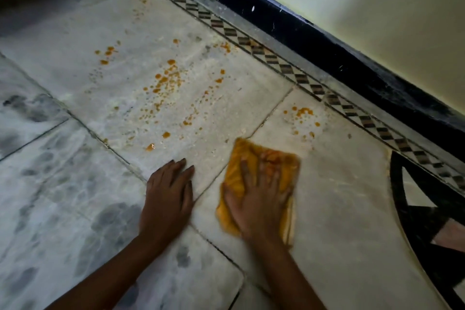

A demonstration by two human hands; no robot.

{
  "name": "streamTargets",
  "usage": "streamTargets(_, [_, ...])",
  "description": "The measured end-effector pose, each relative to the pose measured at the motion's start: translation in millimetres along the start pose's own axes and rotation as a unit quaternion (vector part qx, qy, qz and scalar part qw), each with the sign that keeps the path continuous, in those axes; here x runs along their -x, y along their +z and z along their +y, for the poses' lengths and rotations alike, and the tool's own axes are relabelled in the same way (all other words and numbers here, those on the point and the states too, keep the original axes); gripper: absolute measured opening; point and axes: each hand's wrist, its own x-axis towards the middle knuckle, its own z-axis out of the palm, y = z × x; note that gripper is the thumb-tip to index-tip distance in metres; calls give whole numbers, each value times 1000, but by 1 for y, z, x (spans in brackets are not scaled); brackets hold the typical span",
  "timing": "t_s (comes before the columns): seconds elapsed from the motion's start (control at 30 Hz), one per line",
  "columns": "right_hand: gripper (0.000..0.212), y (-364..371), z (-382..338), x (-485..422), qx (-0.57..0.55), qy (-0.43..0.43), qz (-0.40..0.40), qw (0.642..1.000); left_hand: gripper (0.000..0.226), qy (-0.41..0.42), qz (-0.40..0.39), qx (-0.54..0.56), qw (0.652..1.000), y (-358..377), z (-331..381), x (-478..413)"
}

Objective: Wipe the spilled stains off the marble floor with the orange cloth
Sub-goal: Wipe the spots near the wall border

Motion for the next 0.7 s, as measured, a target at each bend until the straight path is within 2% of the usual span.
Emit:
streamTargets(0.07, [79,9,9,52,0,-95,14,995,45,9,-5,-1,1000,-1,0,0])
streamTargets(0.17, [85,22,66,117,26,-204,12,978,47,26,-15,-16,999,-4,-1,1])
streamTargets(0.23, [84,21,114,127,36,-171,38,984,47,30,-14,-18,999,-3,0,2])
streamTargets(0.3, [77,13,143,114,17,-45,24,999,47,25,-2,-11,1000,0,1,3])
streamTargets(0.37, [78,3,151,81,-7,85,18,996,45,24,12,-7,1000,3,3,3])
streamTargets(0.47, [79,-13,131,3,-18,165,11,986,44,24,19,-6,1000,7,3,1])
streamTargets(0.57, [77,-18,77,-62,-27,146,6,989,43,24,24,2,999,9,2,1])
streamTargets(0.63, [78,-10,31,-66,-27,82,1,996,43,23,29,9,999,10,0,0])
streamTargets(0.7, [78,-2,-1,-29,-18,-10,28,999,44,17,29,20,999,8,0,0])
